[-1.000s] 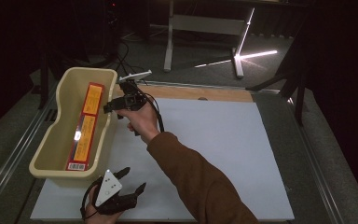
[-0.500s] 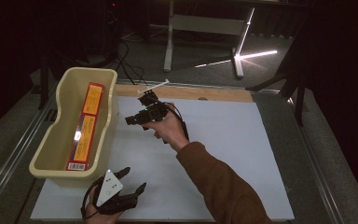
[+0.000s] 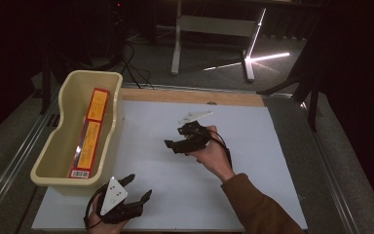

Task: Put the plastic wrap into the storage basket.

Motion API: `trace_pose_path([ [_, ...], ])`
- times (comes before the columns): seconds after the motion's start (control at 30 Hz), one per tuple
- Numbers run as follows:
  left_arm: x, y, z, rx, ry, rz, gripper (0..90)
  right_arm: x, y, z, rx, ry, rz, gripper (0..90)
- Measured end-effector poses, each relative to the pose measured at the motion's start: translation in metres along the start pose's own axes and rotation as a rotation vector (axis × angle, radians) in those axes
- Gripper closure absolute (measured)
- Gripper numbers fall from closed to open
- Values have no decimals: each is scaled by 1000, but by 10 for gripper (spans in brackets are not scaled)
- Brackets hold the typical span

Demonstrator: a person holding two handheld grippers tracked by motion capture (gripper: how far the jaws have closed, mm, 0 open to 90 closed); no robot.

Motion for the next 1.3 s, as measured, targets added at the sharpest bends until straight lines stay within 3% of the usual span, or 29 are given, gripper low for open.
trace_pose_path([
  [0.13,-1,0,0,-2,3,6,277,13,-19,-5,-3,2,-25,297],
  [0.27,-1,0,0,-3,6,7,277,33,-53,-10,35,-50,-28,295],
  [0.47,-1,-1,1,1,12,10,277,50,-79,-16,51,-81,-52,293],
  [0.53,-1,-1,1,0,13,10,277,61,-95,-22,27,-92,-69,293],
  [0.67,-2,-1,1,3,16,10,277,70,-110,-29,-1,-103,-93,290],
  [0.73,-2,-1,2,3,18,10,277,79,-123,-34,-28,-108,-133,271],
  [1.1,1,0,5,7,35,9,277,110,-158,-36,-67,-143,-227,221],
  [1.3,3,-1,8,13,49,15,277,121,-170,-34,-56,-167,-245,212],
])
Point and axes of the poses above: each handheld gripper's, and its own axes: x roughly backward along the jaws, y roughly out of its top, z roughly to its left, the point moved 1 cm from there along -x, roughly forward along the jaws, and after that the axes turned 4 degrees about -z, right-handed, at the moved point
